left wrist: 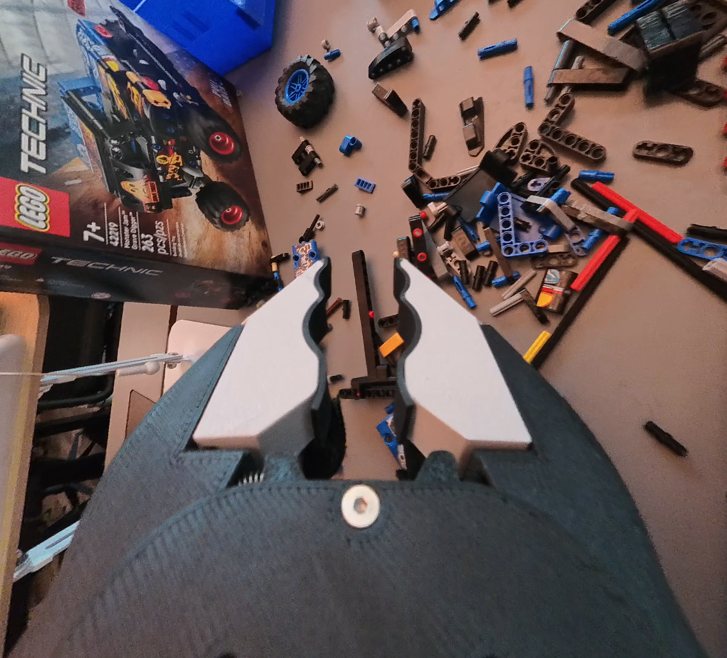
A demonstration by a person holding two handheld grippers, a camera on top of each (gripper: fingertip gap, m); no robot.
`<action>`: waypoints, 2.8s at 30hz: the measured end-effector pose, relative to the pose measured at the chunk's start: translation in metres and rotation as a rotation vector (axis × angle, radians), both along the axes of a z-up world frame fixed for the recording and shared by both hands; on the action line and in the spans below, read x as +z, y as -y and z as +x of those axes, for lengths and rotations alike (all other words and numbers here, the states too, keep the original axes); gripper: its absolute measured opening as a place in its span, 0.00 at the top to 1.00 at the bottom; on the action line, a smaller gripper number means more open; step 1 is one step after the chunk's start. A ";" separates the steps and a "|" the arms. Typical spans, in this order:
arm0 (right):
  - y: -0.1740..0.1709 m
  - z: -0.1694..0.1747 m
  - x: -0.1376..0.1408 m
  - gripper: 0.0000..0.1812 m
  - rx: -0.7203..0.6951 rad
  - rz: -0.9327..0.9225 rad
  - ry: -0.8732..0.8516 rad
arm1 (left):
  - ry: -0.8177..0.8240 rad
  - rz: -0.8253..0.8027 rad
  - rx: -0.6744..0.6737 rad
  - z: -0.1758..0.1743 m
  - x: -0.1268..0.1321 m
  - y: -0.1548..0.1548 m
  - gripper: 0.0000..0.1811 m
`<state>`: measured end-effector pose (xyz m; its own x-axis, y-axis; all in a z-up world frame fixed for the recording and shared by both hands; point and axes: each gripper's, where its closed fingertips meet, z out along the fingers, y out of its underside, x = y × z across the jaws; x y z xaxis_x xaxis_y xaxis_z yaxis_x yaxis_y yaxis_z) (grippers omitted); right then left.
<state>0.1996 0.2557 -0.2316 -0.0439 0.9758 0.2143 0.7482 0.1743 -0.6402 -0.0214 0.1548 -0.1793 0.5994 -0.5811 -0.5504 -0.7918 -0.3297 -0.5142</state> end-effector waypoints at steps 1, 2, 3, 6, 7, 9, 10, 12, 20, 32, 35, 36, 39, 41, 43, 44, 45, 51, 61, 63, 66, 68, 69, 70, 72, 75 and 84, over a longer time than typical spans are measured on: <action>0.000 -0.001 0.003 1.00 -0.006 0.000 -0.012 | -0.007 0.009 0.016 -0.004 0.001 -0.002 0.84; -0.005 0.003 -0.001 0.88 -0.028 0.029 0.027 | -0.006 0.011 0.030 -0.007 0.001 -0.002 0.84; -0.010 0.009 -0.007 0.75 -0.051 0.069 0.091 | 0.001 0.012 0.041 -0.011 0.002 -0.002 0.84; -0.011 0.014 -0.020 0.80 -0.046 0.091 0.178 | 0.023 0.031 0.071 -0.020 0.007 -0.003 0.84; -0.013 0.012 -0.022 0.83 -0.047 0.100 0.173 | 0.025 0.038 0.080 -0.022 0.008 -0.003 0.84; -0.017 0.010 -0.022 0.83 -0.067 0.108 0.170 | 0.034 0.053 0.088 -0.025 0.011 -0.004 0.84; -0.018 0.010 -0.021 0.83 -0.074 0.113 0.171 | 0.041 0.058 0.090 -0.025 0.012 -0.004 0.84; -0.017 0.006 -0.018 0.83 -0.069 0.098 0.146 | 0.042 0.065 0.092 -0.026 0.013 -0.005 0.84; 0.016 -0.028 0.013 0.83 0.055 -0.002 -0.008 | 0.046 0.010 0.204 -0.057 0.005 0.001 0.83; 0.007 -0.030 0.039 0.78 0.071 0.049 0.085 | 0.162 -0.046 0.295 -0.087 -0.008 0.009 0.81; 0.014 -0.012 0.021 0.78 0.095 0.020 0.150 | 0.150 -0.059 0.265 -0.077 -0.010 0.007 0.81; 0.016 -0.012 0.014 0.78 0.107 0.021 0.163 | 0.141 -0.068 0.254 -0.073 -0.012 0.007 0.81; 0.028 -0.025 -0.003 0.79 0.161 0.037 0.141 | 0.123 -0.069 0.225 -0.064 -0.015 0.004 0.81; 0.023 -0.028 -0.021 0.83 0.150 0.079 0.201 | 0.133 -0.046 0.181 -0.050 -0.012 0.000 0.82; 0.018 -0.032 -0.025 0.93 0.133 0.086 0.191 | 0.134 -0.019 0.130 -0.033 -0.009 -0.006 0.81; 0.018 -0.033 -0.024 0.97 0.128 0.078 0.176 | 0.139 -0.007 0.092 -0.020 -0.007 -0.009 0.81; 0.017 -0.034 -0.023 0.97 0.126 0.071 0.165 | 0.148 0.006 0.046 -0.005 -0.004 -0.011 0.81; 0.028 -0.042 -0.011 0.97 0.136 -0.043 0.073 | 0.114 0.027 -0.237 0.105 -0.015 -0.026 0.79; 0.051 -0.062 0.025 0.97 0.209 -0.228 -0.068 | 0.043 0.123 -0.284 0.140 -0.025 -0.045 0.89; 0.058 -0.065 0.035 0.97 0.237 -0.264 -0.120 | 0.224 0.088 -0.265 0.140 -0.011 -0.043 0.91; 0.069 -0.071 0.043 0.96 0.277 -0.292 -0.177 | 0.382 0.046 -0.245 0.138 -0.003 -0.042 0.93; 0.069 -0.074 0.045 0.97 0.280 -0.247 -0.189 | 0.410 0.042 -0.226 0.137 -0.005 -0.044 0.94; 0.071 -0.075 0.046 0.97 0.288 -0.237 -0.194 | 0.436 0.028 -0.218 0.138 -0.005 -0.043 0.94; 0.071 -0.077 0.047 0.97 0.284 -0.205 -0.195 | 0.441 0.031 -0.204 0.137 -0.006 -0.045 0.94; 0.073 -0.080 0.046 0.98 0.285 -0.179 -0.191 | 0.433 0.031 -0.189 0.136 -0.009 -0.046 0.94; 0.068 -0.082 0.048 0.97 0.270 -0.211 -0.221 | 0.483 0.024 -0.168 0.135 -0.007 -0.049 0.95; 0.061 -0.079 0.083 0.96 0.204 -0.261 -0.413 | 0.630 0.076 -0.156 0.138 0.022 -0.049 0.94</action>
